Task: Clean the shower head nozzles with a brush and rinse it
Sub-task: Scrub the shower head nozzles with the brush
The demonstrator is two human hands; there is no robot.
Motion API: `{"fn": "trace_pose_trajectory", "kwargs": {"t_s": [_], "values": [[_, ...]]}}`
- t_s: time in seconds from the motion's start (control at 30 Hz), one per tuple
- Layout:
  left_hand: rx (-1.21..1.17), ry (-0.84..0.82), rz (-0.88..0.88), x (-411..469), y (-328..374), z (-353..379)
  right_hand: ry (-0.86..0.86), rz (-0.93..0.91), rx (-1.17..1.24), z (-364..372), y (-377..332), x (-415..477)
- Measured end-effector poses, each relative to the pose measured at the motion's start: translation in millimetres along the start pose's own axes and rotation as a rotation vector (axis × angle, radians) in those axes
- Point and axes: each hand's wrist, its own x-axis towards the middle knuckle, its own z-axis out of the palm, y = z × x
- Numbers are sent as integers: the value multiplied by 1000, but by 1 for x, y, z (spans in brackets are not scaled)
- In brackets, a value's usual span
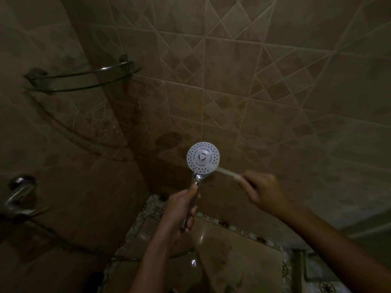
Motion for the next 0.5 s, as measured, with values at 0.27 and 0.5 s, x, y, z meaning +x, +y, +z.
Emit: {"fn": "trace_pose_trajectory", "kwargs": {"t_s": [0.27,0.5], "values": [[27,4,15,-3,-1,0,131,154,-91,-6,10,12],[54,29,34,-4,-1,4,177,219,-136,-9,18,18]]}}
